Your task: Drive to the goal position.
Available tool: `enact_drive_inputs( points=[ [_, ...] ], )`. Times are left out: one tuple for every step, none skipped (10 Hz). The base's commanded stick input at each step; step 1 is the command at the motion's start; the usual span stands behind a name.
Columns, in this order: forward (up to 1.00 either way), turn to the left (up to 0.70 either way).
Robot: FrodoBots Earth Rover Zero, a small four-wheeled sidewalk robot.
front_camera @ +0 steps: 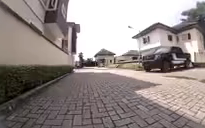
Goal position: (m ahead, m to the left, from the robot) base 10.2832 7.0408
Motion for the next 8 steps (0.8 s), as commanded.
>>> enact_drive_inputs(
  points=[
    [0.50,0.00],
    [0.50,0.00],
    [0.50,0.00],
    [0.50,0.00],
    [0.50,0.00],
    [0.50,0.00],
    [0.50,0.00],
    [0.50,0.00]
  ],
)
